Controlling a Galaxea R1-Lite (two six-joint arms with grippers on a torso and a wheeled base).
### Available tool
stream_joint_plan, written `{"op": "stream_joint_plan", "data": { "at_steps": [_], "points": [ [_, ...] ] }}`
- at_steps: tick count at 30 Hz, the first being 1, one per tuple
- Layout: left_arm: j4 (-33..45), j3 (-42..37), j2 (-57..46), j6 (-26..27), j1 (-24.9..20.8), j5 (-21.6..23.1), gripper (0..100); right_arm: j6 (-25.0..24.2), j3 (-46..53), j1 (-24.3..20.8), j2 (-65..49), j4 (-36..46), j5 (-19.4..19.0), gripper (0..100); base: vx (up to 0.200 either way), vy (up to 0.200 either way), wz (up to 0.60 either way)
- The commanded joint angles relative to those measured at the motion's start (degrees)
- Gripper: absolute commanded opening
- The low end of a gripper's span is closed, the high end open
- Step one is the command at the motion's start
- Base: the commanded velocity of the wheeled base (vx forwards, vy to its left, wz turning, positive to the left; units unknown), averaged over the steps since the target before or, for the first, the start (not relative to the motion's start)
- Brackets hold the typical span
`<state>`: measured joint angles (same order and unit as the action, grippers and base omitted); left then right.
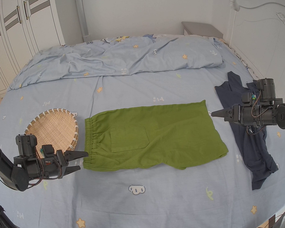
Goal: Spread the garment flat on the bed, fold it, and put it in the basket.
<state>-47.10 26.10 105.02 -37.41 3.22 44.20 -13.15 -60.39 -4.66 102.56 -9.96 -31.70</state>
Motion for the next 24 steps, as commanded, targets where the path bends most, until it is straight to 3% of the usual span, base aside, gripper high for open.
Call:
{"op": "stream_joint_plan", "data": {
  "at_steps": [1, 18, 24],
  "points": [
    [-2.82, 0.53, 6.69, 1.29, 0.03, 0.01, 100, 0.15, 0.01, -0.09, 0.18, 0.03, -0.03, 100, 0.0, 0.0, 0.0],
    [-5.72, 4.22, 13.1, 1.2, -1.37, -1.14, 100, 0.15, 0.45, -0.7, 0.36, -0.06, 0.14, 100, 0.0, 0.0, 0.0],
    [-5.81, 6.86, 14.6, 0.94, -3.83, -1.66, 100, 0.15, 0.54, -0.7, 0.36, -0.06, 0.14, 100, 0.0, 0.0, 0.0]
  ]
}}
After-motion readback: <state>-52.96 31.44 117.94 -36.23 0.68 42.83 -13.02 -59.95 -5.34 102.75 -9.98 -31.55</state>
